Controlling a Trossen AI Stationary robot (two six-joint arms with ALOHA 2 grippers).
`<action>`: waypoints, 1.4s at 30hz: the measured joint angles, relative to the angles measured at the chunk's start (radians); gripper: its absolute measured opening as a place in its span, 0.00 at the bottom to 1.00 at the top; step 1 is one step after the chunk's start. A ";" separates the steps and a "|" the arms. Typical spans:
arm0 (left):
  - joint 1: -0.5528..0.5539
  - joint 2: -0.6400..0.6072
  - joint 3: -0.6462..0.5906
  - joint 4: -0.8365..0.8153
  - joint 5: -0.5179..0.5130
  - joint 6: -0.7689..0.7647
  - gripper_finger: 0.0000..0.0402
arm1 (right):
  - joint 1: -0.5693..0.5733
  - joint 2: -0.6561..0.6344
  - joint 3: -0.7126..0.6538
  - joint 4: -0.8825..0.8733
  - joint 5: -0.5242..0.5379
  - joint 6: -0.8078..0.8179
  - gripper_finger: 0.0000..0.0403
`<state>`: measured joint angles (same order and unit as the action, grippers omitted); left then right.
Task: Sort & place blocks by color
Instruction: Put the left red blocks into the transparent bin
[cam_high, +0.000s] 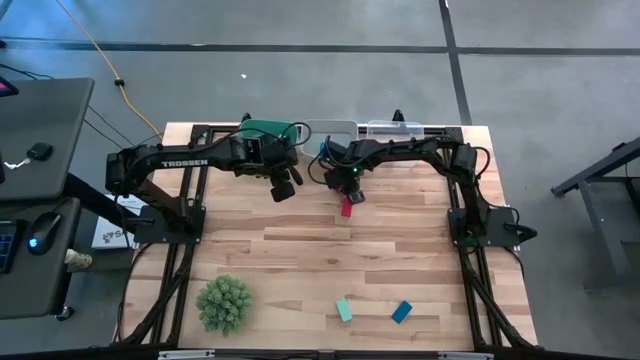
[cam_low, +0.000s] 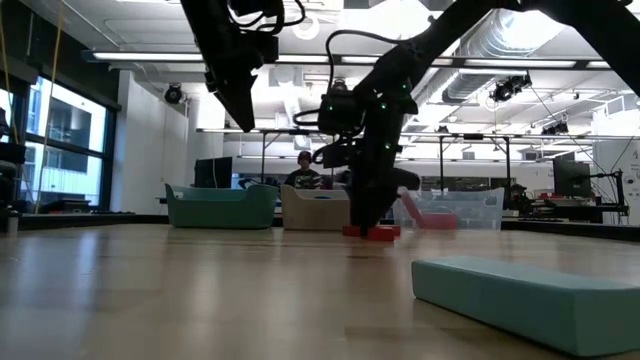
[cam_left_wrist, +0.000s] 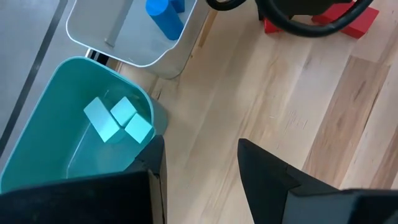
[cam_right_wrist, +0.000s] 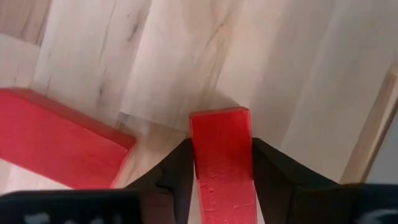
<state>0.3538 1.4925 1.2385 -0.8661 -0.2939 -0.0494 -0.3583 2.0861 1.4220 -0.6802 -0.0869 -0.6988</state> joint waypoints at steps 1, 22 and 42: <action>0.000 0.000 0.000 0.000 0.000 0.000 0.29 | 0.001 0.000 0.000 -0.001 0.002 0.021 0.28; 0.000 0.000 0.000 0.000 0.000 0.000 0.29 | 0.048 -0.124 -0.004 -0.034 0.103 0.671 0.26; 0.000 0.000 0.000 0.002 0.003 0.000 0.29 | 0.028 -0.436 -0.002 -0.181 0.433 0.830 0.26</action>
<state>0.3538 1.4925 1.2385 -0.8639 -0.2905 -0.0490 -0.3306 1.6500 1.4197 -0.8613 0.3462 0.1316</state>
